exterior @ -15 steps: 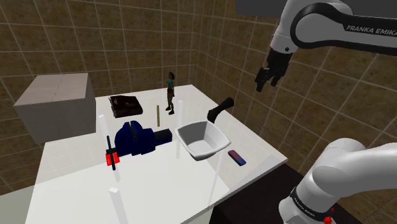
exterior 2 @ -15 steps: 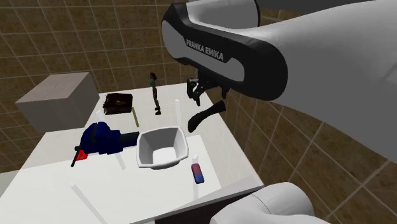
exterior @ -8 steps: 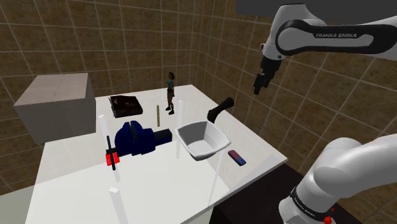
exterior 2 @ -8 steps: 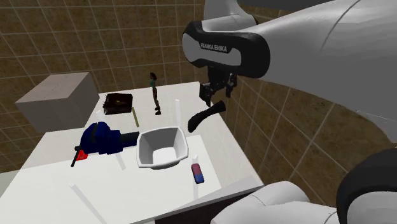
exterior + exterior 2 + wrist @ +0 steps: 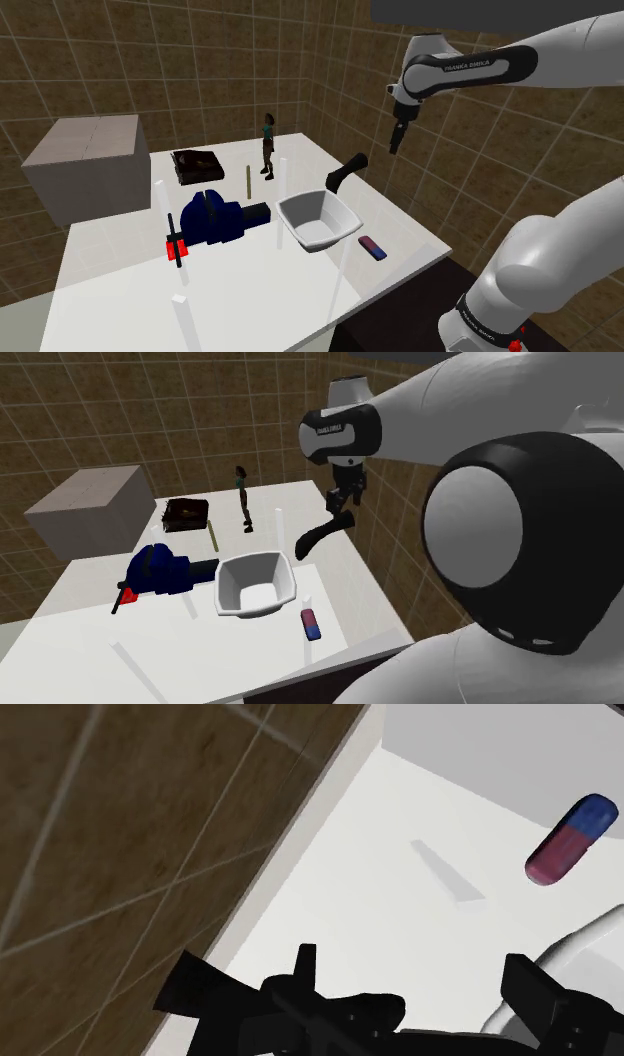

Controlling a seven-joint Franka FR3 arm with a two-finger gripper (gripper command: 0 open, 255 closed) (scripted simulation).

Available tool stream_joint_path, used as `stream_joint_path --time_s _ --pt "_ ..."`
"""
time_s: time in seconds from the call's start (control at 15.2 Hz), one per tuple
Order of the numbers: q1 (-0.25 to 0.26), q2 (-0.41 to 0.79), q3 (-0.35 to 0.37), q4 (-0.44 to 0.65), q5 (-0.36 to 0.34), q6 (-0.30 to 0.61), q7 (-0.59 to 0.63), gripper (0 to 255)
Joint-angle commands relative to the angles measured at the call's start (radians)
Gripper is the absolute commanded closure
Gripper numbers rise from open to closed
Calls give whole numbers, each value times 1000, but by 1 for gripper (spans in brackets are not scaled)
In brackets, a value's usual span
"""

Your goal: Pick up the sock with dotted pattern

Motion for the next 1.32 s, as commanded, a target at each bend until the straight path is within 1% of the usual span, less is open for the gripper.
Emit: stream_joint_path --time_s 0.0,0.26,0.53,0.92,1.25 --pt "14 87 -34 49 13 29 -104 0" --pt "30 260 -79 148 60 76 -296 0" --pt "25 436 -93 264 120 106 -483 0" --pt "-16 692 -57 467 190 117 -723 0" --pt "-55 896 -6 662 211 100 -883 0"
